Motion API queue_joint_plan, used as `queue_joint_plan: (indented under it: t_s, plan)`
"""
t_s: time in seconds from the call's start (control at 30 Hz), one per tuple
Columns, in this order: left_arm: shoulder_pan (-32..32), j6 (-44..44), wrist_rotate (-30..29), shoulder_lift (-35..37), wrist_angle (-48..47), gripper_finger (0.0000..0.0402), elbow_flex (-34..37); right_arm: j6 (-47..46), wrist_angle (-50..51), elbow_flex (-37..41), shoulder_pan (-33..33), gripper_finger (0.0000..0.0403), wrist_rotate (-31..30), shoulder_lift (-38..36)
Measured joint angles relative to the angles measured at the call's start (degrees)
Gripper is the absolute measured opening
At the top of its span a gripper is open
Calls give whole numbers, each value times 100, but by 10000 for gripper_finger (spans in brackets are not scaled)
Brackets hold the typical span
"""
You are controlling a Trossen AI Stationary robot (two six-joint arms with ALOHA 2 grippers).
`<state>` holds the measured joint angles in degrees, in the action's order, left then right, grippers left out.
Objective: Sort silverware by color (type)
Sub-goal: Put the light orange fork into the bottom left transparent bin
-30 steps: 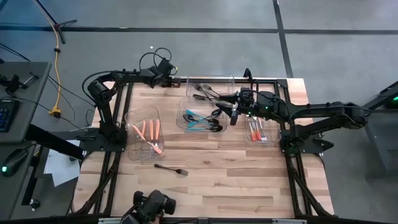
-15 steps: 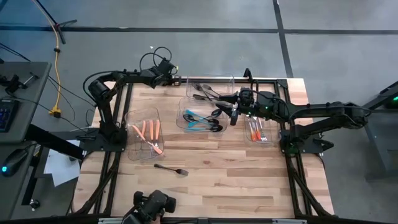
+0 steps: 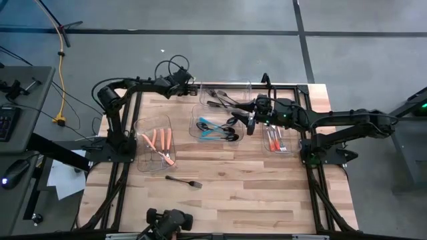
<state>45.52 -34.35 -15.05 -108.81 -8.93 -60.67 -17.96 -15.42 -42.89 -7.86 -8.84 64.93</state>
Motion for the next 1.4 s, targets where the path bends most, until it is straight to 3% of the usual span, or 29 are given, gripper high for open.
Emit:
queue_joint_plan:
  t_s: [0.33,0.67,1.07,1.27,1.4]
  plan:
    - [-144,191,190,24,-362,0,-17,29,52,-1,0,201,0,0]
    - [-698,106,291,105,-765,0,-17,44,153,-1,0,201,0,0]
    - [-957,-92,-50,585,-1396,0,16,46,264,-2,0,201,0,0]
    - [-892,220,-360,1097,-1324,0,14,46,272,-2,0,201,0,0]
    - [-718,1168,-424,1667,-1162,0,11,57,273,-2,0,201,0,0]
